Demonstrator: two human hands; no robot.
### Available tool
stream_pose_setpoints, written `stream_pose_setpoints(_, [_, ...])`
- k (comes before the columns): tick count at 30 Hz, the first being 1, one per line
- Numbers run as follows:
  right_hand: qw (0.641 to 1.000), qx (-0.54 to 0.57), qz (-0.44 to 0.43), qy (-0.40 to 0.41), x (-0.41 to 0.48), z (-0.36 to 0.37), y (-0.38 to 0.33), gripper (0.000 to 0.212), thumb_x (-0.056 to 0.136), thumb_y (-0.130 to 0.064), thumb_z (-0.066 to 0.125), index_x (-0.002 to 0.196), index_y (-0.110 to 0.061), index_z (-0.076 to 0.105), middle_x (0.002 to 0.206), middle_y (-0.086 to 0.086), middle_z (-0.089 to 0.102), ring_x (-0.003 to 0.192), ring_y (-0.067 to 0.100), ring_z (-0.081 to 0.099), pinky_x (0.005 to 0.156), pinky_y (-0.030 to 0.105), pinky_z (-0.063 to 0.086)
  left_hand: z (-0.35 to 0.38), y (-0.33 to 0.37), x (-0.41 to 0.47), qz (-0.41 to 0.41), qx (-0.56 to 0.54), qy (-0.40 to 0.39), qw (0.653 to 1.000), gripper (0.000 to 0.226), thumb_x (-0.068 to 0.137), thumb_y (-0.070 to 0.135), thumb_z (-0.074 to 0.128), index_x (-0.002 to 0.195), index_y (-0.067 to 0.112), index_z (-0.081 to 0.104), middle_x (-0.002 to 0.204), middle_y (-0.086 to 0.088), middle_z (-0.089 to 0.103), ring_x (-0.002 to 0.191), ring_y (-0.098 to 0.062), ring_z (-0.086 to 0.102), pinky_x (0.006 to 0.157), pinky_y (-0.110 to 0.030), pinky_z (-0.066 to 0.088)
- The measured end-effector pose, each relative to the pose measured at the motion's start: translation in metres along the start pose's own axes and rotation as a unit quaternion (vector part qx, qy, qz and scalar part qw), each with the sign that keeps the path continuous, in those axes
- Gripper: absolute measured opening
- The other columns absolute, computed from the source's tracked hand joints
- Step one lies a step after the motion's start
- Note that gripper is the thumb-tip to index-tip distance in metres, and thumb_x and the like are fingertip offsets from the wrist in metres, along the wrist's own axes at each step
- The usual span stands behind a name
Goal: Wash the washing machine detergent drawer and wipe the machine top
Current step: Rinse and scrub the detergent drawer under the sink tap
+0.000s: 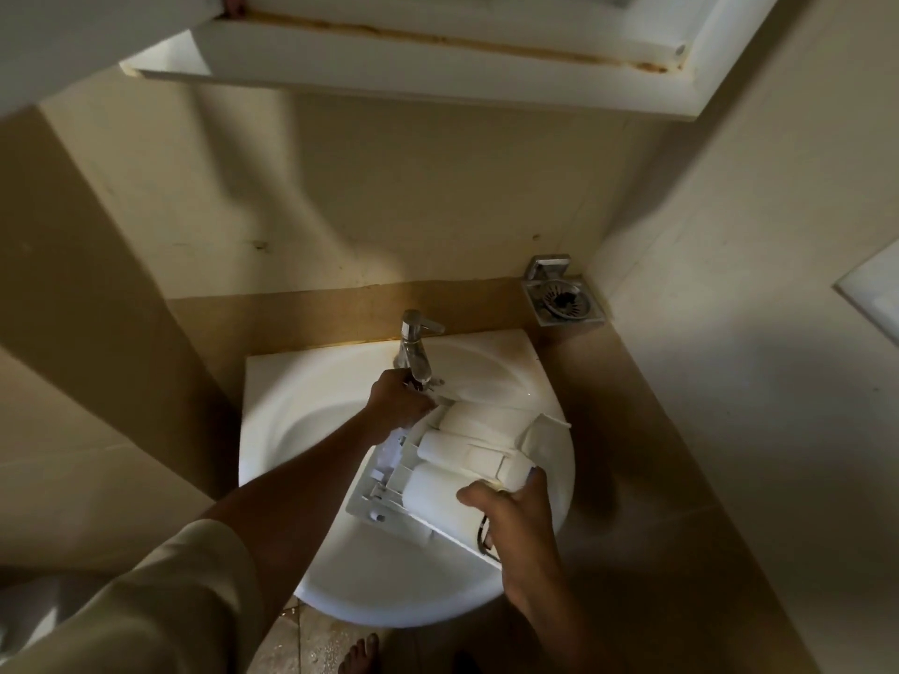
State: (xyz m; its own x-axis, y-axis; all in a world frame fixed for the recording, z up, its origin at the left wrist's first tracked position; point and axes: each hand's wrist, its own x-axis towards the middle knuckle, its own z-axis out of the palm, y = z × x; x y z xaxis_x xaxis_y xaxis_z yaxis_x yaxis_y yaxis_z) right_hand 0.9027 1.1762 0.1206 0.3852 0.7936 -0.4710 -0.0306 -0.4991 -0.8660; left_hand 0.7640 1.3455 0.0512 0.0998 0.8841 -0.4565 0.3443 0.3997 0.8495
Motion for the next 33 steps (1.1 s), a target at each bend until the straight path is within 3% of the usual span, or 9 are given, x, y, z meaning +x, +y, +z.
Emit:
stream_pose_setpoints(2, [1.0,-0.024,-0.018,0.003,-0.003,0.003,0.0,0.07,0.05,-0.015,0.077,0.114,-0.021,0.05,0.101,0.0,0.07,0.087,0.017,0.069,0.056,0.016,0.051,-0.001,-0.001,0.003,-0.025,-0.031,0.003,0.999,0.033,0.075,0.004,0.075,0.106,0.009,0.069,0.091,-0.006,0.069,0.085,-0.025,0.066,0.073,-0.031,0.056])
stream_pose_setpoints(7, [0.999,-0.046,-0.026,-0.009,-0.001,0.002,-0.004,0.063,0.06,-0.006,0.08,0.115,-0.019,0.052,0.1,-0.001,0.07,0.084,0.013,0.068,0.053,0.011,0.047,-0.003,-0.006,0.003,-0.032,-0.042,0.027,0.998,0.027,0.073,0.001,0.072,0.097,0.012,0.07,0.082,-0.003,0.068,0.076,-0.02,0.064,0.061,-0.023,0.048])
stream_pose_setpoints(10, [0.997,-0.072,-0.037,-0.018,0.0,-0.003,-0.006,0.063,0.064,-0.002,0.08,0.116,-0.02,0.049,0.102,0.0,0.069,0.086,0.013,0.066,0.053,0.01,0.047,-0.006,-0.011,-0.001,-0.012,-0.117,-0.028,0.993,0.031,0.071,0.0,0.072,0.099,0.013,0.072,0.086,-0.008,0.071,0.081,-0.025,0.065,0.071,-0.029,0.053])
stream_pose_setpoints(12, [0.995,-0.084,-0.038,-0.026,0.002,-0.01,-0.009,0.061,0.066,0.001,0.079,0.114,-0.02,0.05,0.098,0.0,0.068,0.082,0.013,0.066,0.05,0.011,0.048,-0.009,-0.014,-0.003,0.006,-0.176,-0.055,0.983,0.035,0.07,0.004,0.073,0.103,0.016,0.072,0.103,-0.013,0.074,0.094,-0.03,0.068,0.086,-0.038,0.055])
stream_pose_setpoints(16, [0.993,-0.111,-0.033,-0.036,0.006,-0.032,-0.01,0.059,0.066,0.004,0.079,0.113,-0.02,0.051,0.092,0.0,0.069,0.072,0.014,0.065,0.051,0.02,0.052,-0.012,-0.017,-0.002,0.008,-0.221,-0.09,0.971,0.035,0.091,-0.007,0.057,0.123,0.003,0.065,0.12,-0.022,0.068,0.105,-0.037,0.065,0.097,-0.047,0.05])
stream_pose_setpoints(20, [0.99,-0.129,-0.034,-0.035,0.009,-0.044,-0.01,0.062,0.064,0.004,0.081,0.115,-0.02,0.053,0.094,-0.004,0.069,0.082,0.012,0.066,0.062,0.023,0.05,-0.015,-0.016,0.0,0.017,-0.2,-0.093,0.975,0.036,0.094,-0.012,0.052,0.126,-0.001,0.064,0.121,-0.026,0.066,0.11,-0.04,0.064,0.099,-0.053,0.052])
stream_pose_setpoints(25, [0.979,-0.19,-0.056,-0.048,0.005,-0.04,-0.025,0.062,0.069,0.0,0.078,0.118,-0.017,0.046,0.087,-0.001,0.066,0.064,0.008,0.062,0.047,0.016,0.05,-0.018,-0.011,0.001,-0.001,-0.195,-0.091,0.977,0.049,0.088,-0.024,0.039,0.125,-0.002,0.063,0.1,-0.013,0.073,0.093,-0.03,0.07,0.084,-0.042,0.06])
stream_pose_setpoints(27, [0.969,-0.234,-0.061,-0.057,0.003,-0.037,-0.036,0.062,0.069,-0.007,0.079,0.119,-0.018,0.043,0.089,-0.003,0.064,0.066,0.007,0.062,0.044,0.013,0.047,-0.015,-0.008,0.003,-0.001,-0.165,-0.071,0.984,0.045,0.087,-0.023,0.04,0.119,-0.002,0.065,0.107,-0.019,0.07,0.094,-0.033,0.069,0.081,-0.043,0.061])
stream_pose_setpoints(33, [0.942,-0.317,-0.016,-0.111,0.024,-0.032,-0.079,0.069,0.063,-0.025,0.083,0.119,-0.015,0.043,0.101,0.001,0.062,0.088,0.016,0.062,0.061,0.024,0.047,-0.016,-0.01,0.002,-0.04,-0.055,-0.067,0.995,0.022,0.087,-0.008,0.054,0.101,-0.001,0.07,0.099,-0.022,0.07,0.092,-0.039,0.071,0.086,-0.051,0.059])
